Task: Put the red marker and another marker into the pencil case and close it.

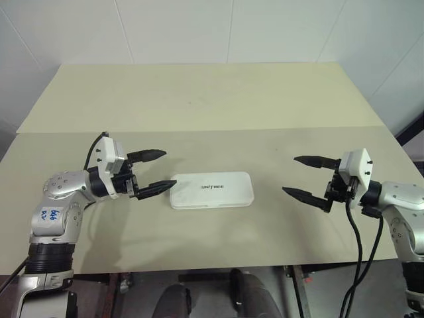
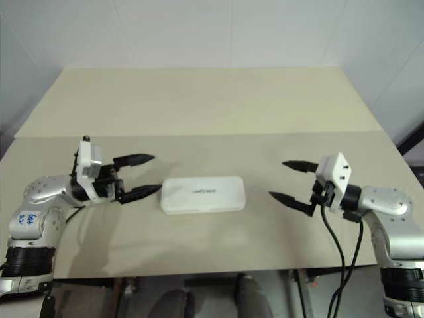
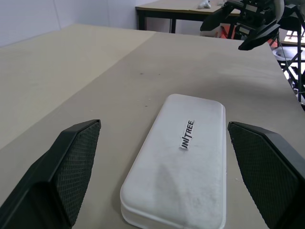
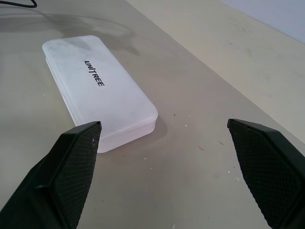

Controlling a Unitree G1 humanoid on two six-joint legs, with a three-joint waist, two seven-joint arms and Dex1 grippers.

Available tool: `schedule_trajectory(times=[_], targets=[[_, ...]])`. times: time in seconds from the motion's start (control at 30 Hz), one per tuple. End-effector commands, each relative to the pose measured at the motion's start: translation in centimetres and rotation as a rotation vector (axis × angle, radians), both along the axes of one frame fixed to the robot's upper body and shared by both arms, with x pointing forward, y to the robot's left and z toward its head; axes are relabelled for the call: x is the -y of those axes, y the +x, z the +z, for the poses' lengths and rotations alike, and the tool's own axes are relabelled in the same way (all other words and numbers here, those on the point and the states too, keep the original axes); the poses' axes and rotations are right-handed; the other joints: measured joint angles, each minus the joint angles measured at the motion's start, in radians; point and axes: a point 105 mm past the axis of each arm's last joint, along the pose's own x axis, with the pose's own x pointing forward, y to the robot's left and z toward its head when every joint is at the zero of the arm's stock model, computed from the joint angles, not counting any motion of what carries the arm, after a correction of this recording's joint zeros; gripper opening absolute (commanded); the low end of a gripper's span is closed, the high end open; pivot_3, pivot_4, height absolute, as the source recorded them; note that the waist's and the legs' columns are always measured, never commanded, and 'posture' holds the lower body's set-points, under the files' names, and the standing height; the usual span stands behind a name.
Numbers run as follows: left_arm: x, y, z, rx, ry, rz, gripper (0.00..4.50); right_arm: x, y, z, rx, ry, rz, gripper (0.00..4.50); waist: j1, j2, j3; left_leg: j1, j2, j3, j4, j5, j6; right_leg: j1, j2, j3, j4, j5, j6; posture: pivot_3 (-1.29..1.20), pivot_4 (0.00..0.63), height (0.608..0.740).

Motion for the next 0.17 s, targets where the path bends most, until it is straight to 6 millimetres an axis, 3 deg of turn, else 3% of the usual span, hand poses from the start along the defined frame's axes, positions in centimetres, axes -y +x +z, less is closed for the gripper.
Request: schedule_trajectory(times=[0.03, 0.17], targets=[[-0.25, -0.66, 0.79, 0.06, 0.032, 0.0, 4.48, 0.09, 0.0, 1.26, 0.052, 0.006, -0.003, 4.5, 0.0, 0.0, 0.0, 0.0, 0.0, 0.0, 0.0, 0.0, 0.0, 0.0, 0.0, 0.0, 0.0, 0.0, 0.0, 0.0, 0.15, 0.74], [-0.28, -0.78, 0.93, 0.064, 0.021, 0.013, 4.48, -0.06, 0.59, 1.63, 0.065, 0.009, -0.001, 4.5, 0.0, 0.0, 0.0, 0.0, 0.0, 0.0, 0.0, 0.0, 0.0, 0.0, 0.0, 0.0, 0.0, 0.0, 0.0, 0.0, 0.15, 0.74]])
